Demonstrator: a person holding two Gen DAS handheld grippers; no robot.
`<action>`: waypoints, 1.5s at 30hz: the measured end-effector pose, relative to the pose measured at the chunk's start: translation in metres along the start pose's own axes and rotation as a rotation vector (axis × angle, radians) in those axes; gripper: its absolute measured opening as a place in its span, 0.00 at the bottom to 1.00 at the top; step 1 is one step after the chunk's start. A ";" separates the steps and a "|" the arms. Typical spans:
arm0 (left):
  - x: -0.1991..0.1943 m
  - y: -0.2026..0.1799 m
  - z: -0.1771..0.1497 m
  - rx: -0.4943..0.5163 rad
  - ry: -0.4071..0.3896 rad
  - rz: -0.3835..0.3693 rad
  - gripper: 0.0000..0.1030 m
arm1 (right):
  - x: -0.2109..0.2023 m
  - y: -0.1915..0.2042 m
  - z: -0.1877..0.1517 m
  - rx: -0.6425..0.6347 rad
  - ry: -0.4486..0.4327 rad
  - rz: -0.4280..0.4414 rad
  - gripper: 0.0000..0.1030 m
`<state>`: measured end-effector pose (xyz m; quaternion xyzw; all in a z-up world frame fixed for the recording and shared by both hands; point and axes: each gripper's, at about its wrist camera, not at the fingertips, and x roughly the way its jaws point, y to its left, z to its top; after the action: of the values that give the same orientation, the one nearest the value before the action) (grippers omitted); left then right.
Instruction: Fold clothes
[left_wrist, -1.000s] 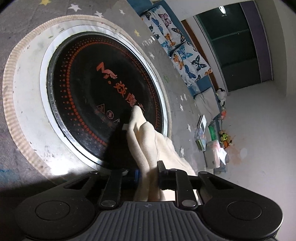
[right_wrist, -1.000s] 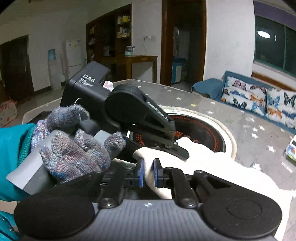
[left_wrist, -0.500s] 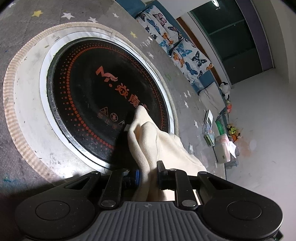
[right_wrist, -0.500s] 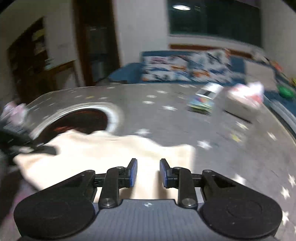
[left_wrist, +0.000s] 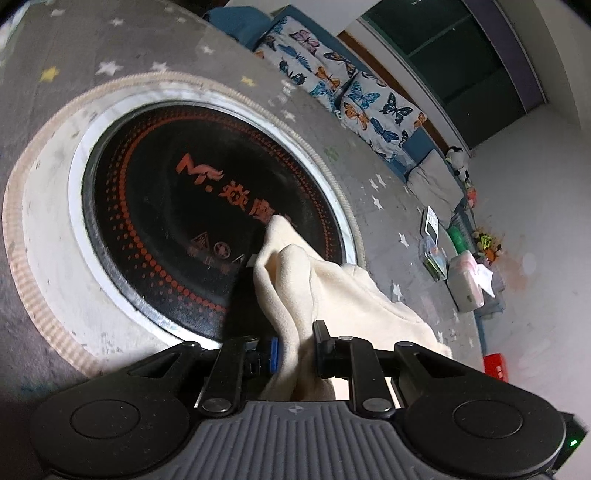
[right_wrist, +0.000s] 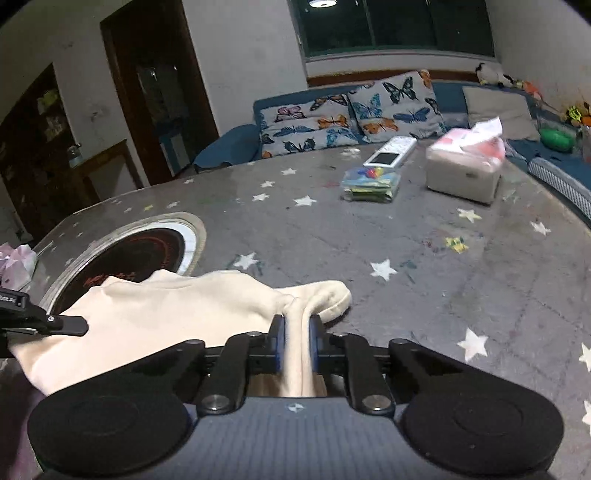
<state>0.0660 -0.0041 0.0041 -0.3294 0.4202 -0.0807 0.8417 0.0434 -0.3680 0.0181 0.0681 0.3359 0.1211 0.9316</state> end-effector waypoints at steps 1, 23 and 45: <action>-0.001 -0.003 0.000 0.017 -0.005 0.005 0.19 | -0.004 0.002 0.001 0.000 -0.012 0.000 0.11; 0.014 -0.134 -0.032 0.370 -0.044 -0.037 0.18 | -0.103 -0.029 0.015 -0.017 -0.190 -0.157 0.10; 0.072 -0.219 -0.081 0.538 0.033 -0.024 0.18 | -0.131 -0.108 0.011 0.034 -0.190 -0.326 0.10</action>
<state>0.0811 -0.2415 0.0587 -0.0973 0.3935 -0.2049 0.8909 -0.0273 -0.5079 0.0841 0.0395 0.2551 -0.0441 0.9651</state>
